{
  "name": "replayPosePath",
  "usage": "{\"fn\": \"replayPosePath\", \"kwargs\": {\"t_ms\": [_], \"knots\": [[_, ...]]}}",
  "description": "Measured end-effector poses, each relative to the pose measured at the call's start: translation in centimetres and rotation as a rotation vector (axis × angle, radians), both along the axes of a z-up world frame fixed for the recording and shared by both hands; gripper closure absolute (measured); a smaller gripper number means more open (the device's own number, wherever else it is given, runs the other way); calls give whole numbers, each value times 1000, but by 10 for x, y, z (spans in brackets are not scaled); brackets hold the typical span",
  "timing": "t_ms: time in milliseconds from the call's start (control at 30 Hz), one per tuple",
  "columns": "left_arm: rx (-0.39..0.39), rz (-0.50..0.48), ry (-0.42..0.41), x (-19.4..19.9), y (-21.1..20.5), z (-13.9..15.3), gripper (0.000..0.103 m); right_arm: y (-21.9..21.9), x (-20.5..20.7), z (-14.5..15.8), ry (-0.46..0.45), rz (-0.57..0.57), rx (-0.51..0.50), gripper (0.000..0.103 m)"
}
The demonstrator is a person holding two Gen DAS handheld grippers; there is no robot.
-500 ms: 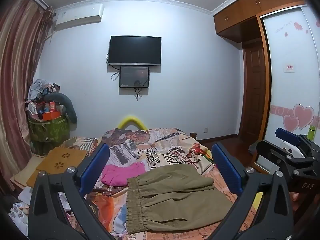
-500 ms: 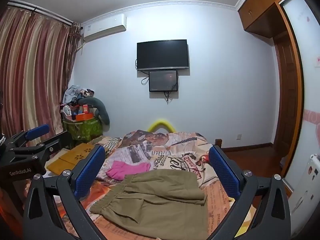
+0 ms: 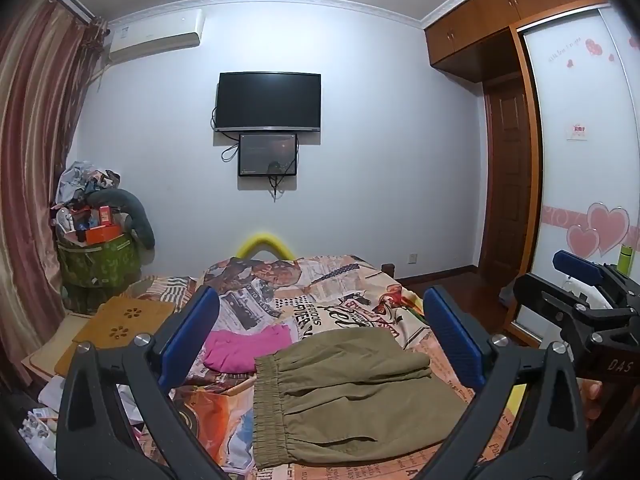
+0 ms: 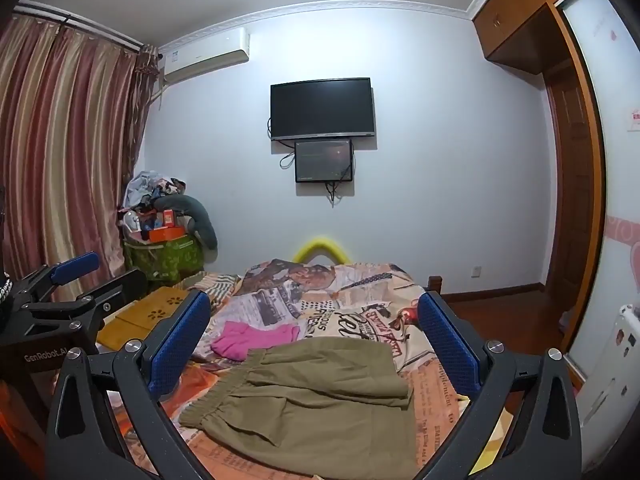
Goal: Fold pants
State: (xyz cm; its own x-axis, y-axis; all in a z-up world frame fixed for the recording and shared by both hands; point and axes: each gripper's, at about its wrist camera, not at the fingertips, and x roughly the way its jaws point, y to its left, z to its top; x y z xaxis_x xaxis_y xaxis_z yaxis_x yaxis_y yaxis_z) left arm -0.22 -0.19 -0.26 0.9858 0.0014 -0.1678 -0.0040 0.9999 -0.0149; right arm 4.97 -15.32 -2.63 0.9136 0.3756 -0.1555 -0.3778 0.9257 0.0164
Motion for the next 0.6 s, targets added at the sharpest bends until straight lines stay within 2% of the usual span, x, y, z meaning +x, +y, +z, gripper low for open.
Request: {"fn": "replayPosePath", "kwargs": {"t_ms": [600], "knots": [[-6,-3,6,8,0,-2,0,-2,0,3,15,-21,5,0]]}}
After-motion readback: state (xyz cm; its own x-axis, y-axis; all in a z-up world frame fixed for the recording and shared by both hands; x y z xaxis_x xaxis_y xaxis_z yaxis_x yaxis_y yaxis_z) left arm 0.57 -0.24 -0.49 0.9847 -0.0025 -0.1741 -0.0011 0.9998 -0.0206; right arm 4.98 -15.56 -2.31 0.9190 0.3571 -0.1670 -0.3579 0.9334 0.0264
